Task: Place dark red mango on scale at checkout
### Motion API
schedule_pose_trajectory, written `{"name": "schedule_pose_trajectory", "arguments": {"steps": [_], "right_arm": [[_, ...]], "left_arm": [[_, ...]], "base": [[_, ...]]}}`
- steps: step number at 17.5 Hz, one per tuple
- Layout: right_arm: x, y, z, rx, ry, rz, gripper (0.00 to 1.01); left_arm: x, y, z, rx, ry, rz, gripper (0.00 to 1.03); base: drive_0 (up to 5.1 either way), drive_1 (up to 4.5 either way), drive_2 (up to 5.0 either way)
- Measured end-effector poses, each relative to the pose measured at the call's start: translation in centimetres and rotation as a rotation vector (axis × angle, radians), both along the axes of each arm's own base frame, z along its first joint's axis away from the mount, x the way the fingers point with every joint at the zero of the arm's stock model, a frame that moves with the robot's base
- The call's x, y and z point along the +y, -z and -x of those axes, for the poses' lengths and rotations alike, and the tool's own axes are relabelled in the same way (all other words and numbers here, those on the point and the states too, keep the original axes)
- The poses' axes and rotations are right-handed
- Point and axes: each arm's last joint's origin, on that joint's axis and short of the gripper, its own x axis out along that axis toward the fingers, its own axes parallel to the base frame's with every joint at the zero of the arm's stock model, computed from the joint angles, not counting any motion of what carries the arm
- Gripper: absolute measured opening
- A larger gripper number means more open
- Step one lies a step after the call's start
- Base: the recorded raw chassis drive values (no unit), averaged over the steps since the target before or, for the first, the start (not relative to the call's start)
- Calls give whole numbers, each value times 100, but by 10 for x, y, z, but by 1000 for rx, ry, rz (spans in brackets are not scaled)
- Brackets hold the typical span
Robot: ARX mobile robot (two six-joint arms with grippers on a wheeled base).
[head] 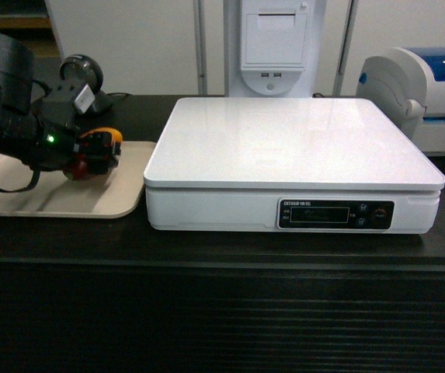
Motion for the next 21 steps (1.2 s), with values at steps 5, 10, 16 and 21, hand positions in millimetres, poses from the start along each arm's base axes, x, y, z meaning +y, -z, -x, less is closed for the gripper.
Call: {"name": "schedule_pose_trajectory", "arguments": {"steps": [5, 10, 16, 21], "right_arm": [[0, 0, 0, 0, 0, 0, 98], [0, 0, 0, 0, 0, 0, 98], [0, 0, 0, 0, 0, 0, 98], [0, 0, 0, 0, 0, 0, 98]], "left_arm": [[-52, -95, 23, -261, 88, 23, 60], [-154, -121, 53, -321, 290, 77, 60], [-242, -77, 62, -183, 334, 58, 60], [-261, -47, 40, -58, 127, 64, 60]], "base": [[0, 0, 0], [0, 0, 0], [0, 0, 0], [0, 0, 0]]}}
